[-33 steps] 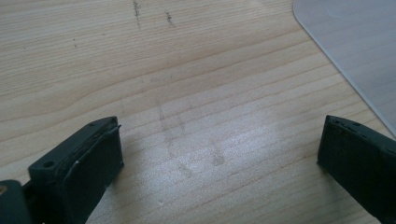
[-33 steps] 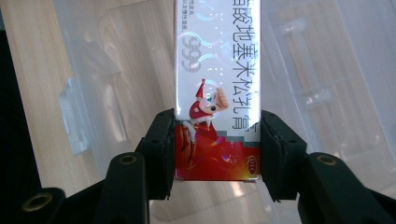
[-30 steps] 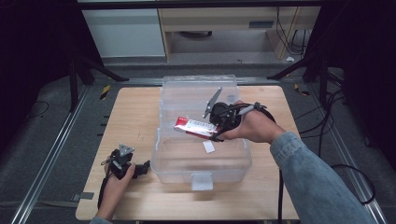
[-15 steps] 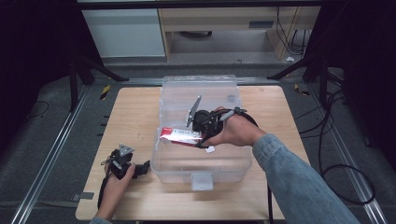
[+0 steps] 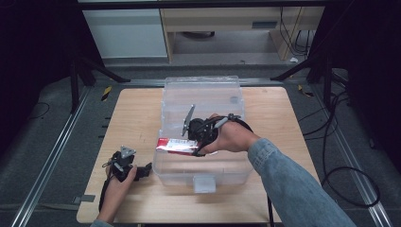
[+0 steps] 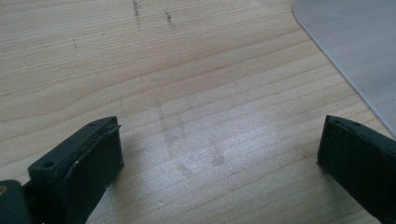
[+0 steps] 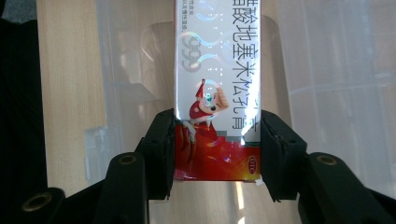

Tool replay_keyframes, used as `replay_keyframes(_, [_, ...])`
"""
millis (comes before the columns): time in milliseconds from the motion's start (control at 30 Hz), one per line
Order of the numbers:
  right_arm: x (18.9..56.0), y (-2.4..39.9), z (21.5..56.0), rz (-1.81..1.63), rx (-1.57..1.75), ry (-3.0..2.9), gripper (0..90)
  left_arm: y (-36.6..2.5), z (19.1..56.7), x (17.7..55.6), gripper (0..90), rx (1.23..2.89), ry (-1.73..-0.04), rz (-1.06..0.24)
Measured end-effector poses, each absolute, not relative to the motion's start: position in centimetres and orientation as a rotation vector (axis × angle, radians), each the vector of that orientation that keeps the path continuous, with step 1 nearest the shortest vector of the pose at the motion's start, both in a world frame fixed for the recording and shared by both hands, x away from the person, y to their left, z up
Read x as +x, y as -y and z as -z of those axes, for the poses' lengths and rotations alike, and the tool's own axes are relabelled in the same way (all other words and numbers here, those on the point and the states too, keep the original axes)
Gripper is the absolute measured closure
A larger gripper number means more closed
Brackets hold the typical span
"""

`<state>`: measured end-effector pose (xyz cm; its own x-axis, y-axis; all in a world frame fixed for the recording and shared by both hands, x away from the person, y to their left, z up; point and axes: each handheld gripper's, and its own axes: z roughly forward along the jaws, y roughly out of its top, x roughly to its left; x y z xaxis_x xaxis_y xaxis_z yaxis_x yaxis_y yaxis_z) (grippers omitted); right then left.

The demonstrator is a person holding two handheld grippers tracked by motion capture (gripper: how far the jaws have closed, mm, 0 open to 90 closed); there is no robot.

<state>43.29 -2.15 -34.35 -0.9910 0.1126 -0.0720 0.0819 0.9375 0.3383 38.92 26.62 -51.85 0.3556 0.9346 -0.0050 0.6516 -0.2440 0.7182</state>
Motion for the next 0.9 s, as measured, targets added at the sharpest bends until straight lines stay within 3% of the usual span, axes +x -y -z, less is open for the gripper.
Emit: replay_keyframes(900, [43.0, 1.2, 37.9, -0.464, 0.073, -3.057, 51.9, -26.6, 51.8, 38.9, 0.0, 1.991, -1.37, -0.576])
